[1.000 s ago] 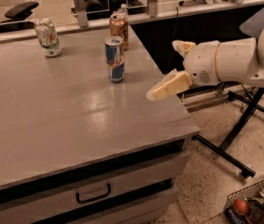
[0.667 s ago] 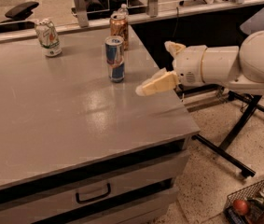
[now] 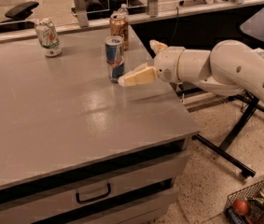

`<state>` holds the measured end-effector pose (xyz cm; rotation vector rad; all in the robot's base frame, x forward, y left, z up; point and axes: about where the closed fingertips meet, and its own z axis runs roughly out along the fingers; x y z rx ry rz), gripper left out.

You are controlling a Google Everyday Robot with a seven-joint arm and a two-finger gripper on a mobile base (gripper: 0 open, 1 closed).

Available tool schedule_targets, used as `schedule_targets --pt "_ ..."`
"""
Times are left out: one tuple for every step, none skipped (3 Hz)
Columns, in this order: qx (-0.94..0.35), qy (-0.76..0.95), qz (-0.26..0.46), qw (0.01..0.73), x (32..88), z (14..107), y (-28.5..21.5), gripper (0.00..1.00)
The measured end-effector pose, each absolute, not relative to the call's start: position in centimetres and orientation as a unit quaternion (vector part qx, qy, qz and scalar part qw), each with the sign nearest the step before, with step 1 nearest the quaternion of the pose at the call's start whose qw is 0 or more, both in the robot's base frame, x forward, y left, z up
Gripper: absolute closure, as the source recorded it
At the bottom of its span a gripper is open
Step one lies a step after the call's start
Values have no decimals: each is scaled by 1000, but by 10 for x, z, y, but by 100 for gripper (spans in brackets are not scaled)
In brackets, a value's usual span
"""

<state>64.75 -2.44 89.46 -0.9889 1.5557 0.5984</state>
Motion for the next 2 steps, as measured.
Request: schedule_targets --pt "-418 649 270 575 663 896 -1 0" --pt "-422 636 289 579 668 900 23 0"
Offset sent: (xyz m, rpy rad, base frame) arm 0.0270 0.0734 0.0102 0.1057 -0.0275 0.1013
